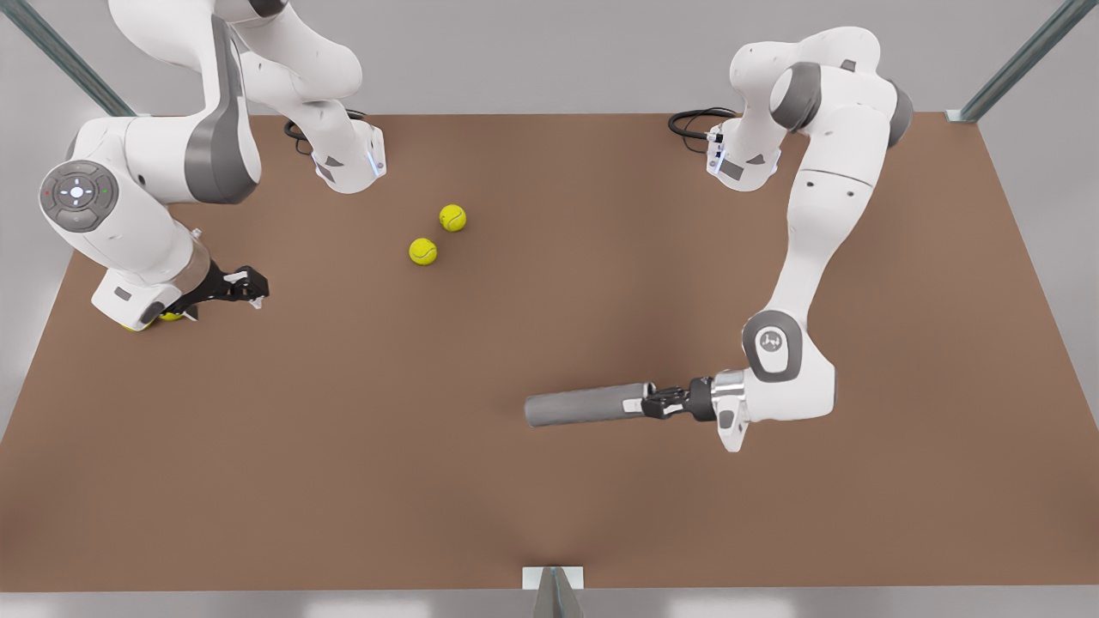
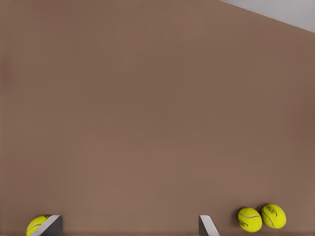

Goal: Put the tennis tube upright

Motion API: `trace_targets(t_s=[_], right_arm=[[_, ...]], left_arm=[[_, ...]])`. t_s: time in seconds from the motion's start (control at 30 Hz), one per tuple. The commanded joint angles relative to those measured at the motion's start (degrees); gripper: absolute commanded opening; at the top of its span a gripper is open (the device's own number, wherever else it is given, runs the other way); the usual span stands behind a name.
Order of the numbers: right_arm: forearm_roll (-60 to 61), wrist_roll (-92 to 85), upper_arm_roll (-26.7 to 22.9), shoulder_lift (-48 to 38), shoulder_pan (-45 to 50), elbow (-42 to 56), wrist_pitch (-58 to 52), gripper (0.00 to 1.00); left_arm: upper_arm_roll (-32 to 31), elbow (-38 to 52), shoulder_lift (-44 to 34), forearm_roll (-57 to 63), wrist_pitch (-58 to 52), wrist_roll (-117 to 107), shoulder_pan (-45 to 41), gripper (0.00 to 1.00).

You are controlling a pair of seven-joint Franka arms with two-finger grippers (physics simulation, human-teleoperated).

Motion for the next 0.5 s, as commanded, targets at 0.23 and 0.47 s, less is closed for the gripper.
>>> trace_targets(t_s=[0.23,0.47], right_arm=[[0.0,0.0,0.0,0.0,0.09,0.0,0.0,1.0],[0.0,0.0,0.0,0.0,0.09,0.0,0.0,1.0]], left_arm=[[0.09,-0.03,-3.54,17.23,-1.68,-2.28,0.86,0.21],[0.09,0.05,-6.26,32.18,-2.12,-6.33,0.68,0.21]])
